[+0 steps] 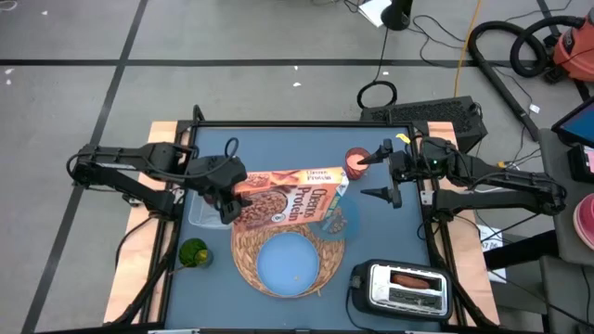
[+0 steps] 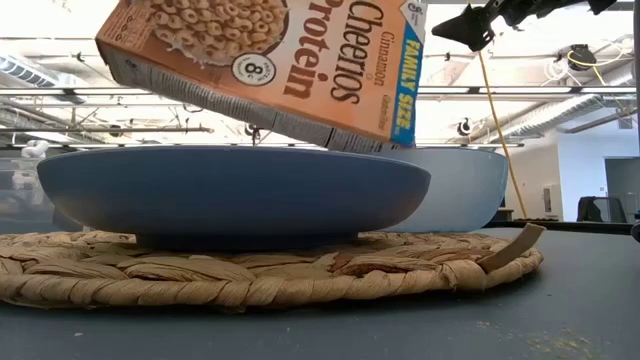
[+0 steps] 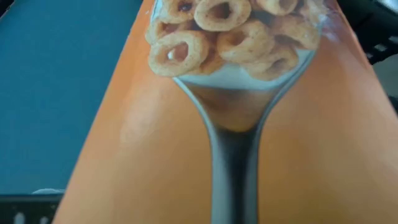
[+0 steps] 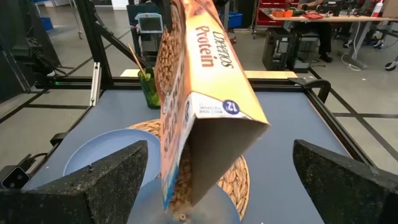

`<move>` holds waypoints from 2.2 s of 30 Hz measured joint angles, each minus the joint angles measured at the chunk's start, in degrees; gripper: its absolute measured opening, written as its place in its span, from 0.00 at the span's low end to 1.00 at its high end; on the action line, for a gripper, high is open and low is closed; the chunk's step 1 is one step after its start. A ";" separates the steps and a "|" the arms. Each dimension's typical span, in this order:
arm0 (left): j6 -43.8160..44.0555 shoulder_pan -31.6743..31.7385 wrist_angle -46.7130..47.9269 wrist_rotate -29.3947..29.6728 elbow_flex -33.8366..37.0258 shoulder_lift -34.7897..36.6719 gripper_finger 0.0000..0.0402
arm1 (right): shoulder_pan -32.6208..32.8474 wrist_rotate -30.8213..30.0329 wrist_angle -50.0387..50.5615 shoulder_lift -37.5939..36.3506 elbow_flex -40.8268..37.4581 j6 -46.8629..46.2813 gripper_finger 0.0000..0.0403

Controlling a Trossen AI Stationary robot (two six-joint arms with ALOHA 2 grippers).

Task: Arrange a breakfast setting
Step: Pour the cereal into the blue bowl

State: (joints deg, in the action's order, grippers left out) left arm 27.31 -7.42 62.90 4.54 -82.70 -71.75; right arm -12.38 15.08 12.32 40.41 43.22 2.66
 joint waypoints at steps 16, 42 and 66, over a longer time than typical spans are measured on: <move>0.67 -0.11 0.75 -0.12 0.04 0.00 0.61 | 0.00 0.02 0.00 0.02 0.00 0.00 0.97; 0.57 0.19 0.27 -0.60 0.04 0.05 0.61 | 0.00 0.03 0.02 0.02 0.00 -0.02 0.97; -1.23 0.26 0.49 -1.32 0.04 0.17 0.61 | 0.00 0.03 0.04 0.01 0.00 -0.02 0.97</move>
State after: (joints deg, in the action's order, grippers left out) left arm 26.09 -7.16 63.40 3.22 -82.65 -71.57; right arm -12.38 15.11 12.36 40.42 43.22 2.63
